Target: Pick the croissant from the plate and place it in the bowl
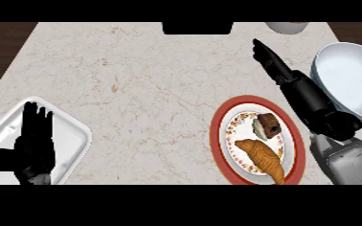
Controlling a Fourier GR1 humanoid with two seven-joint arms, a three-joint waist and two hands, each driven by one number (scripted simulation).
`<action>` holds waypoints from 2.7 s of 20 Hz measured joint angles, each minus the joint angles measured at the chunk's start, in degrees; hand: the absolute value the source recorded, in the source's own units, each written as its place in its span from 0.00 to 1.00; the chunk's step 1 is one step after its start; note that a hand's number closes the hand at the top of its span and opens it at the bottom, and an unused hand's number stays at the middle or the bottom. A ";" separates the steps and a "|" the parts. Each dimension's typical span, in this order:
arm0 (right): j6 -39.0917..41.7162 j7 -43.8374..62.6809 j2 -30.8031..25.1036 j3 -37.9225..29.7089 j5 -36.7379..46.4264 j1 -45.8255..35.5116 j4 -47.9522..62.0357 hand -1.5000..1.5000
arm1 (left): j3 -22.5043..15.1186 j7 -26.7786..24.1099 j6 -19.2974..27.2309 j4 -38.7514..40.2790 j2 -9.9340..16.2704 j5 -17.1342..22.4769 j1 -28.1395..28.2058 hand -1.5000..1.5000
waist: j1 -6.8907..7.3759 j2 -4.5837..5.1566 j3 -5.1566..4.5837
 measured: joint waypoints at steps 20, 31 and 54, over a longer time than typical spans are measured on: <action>6.47 -15.42 -14.61 -8.54 7.14 28.22 -7.20 0.00 | -18.71 10.48 -19.70 -4.38 2.09 -2.20 -10.28 0.50 | -1.48 1.34 0.43; 14.67 18.28 -25.07 -5.47 10.57 22.32 -21.43 0.00 | -19.85 12.31 -20.80 -3.51 0.39 -3.22 -12.98 0.50 | 0.75 1.69 0.32; 29.03 41.96 -11.66 6.05 15.19 10.39 -9.90 0.00 | -16.12 13.93 -24.26 -4.18 -2.66 -6.67 -11.53 0.50 | 0.65 1.68 0.49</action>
